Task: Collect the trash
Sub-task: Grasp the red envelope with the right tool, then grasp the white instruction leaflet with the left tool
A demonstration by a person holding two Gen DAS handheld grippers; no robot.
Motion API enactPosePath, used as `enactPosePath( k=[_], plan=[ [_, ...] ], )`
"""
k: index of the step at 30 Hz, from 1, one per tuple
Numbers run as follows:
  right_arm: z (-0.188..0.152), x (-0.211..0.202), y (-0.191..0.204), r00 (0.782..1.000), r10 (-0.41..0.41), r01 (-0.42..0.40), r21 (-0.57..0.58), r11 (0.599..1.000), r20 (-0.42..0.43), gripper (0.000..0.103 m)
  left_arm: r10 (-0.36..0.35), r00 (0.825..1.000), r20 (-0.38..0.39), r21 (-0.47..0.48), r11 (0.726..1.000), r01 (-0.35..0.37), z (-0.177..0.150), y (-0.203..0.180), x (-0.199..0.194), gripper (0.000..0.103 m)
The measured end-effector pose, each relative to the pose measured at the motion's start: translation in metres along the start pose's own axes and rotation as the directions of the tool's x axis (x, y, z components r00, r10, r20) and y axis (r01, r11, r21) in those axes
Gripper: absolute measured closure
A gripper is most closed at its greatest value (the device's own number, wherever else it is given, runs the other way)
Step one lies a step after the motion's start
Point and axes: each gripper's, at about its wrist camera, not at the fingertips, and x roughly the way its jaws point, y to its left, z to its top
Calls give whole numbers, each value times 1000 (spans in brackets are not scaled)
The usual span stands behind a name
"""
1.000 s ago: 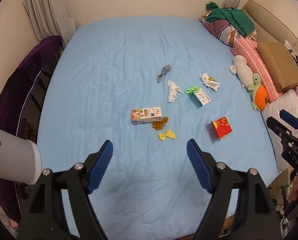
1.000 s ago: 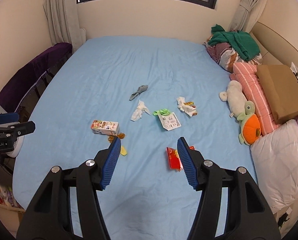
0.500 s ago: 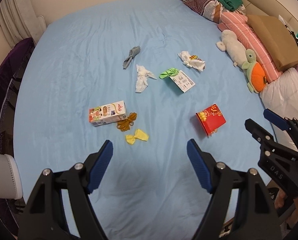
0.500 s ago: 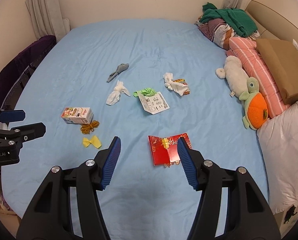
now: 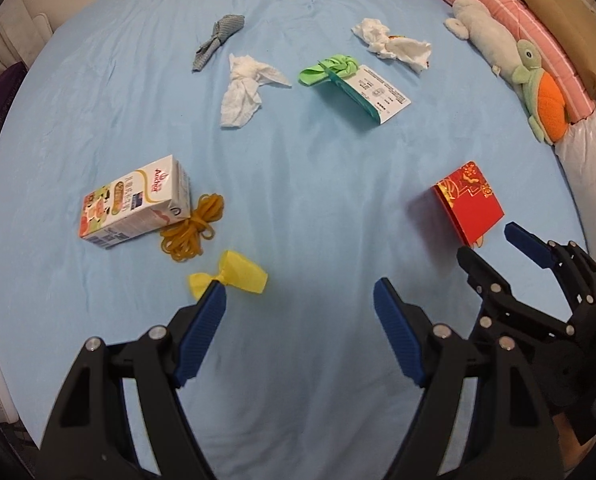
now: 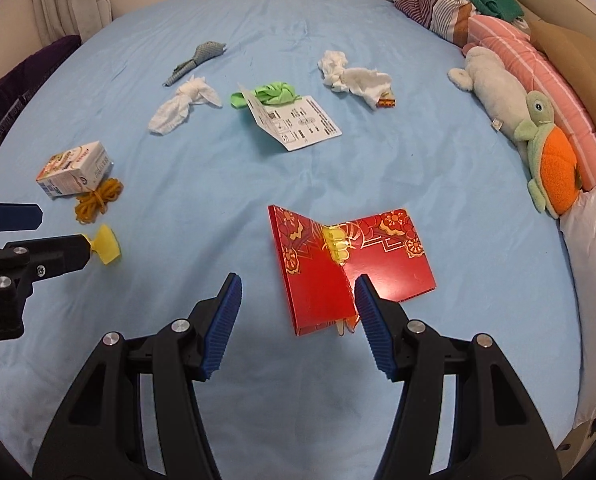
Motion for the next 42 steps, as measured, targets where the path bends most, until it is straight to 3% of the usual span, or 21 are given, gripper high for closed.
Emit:
enactPosePath(
  k=[5,6,8,11,21,30,32,33,34,35,39,42],
  plan=[
    [-6,34,-4,999,-27,26,-32,999,-20,50,3,1000,-13,19,1000,-3,10,-8,31,27],
    [-5,38,-4,999,-36,35,-43,998,-22,57,1,1000,-16,20,1000,-1,13,-9,37,27],
    [-1,46,-8,999,-30,29,-49,998,-22,86,-6,1000,-20,20,1000,6,21,-12,44,27],
    [11,48,-21,999,-44,44,-44,998,3,99,-12,1000,-14,22,1000,12,36,-19,52,27],
    [69,66,-64,998,-51,52,-20,998,47,102,-31,998,46,36,999,29,110,-51,75,27],
    [89,84,-71,996,-58,60,-31,998,69,102,-52,998,32,-8,999,52,145,-65,112,27],
    [90,86,-72,996,-57,59,-29,998,67,102,-60,998,27,-12,998,60,149,-67,119,36],
    [91,87,-73,996,-56,58,-29,998,67,102,-72,997,17,-13,997,72,150,-68,122,54],
    [91,88,-73,996,-55,57,-29,998,67,102,-95,995,7,-12,995,95,152,-70,126,79],
    [92,89,-74,996,-54,56,-29,998,67,102,-109,994,-2,-12,994,109,152,-70,129,88],
    [95,88,-75,997,-48,50,-29,998,65,102,-115,993,24,9,993,115,150,-74,123,101],
    [98,85,-77,997,-44,45,-23,999,64,102,-103,994,32,19,995,102,145,-73,114,102]
  ],
)
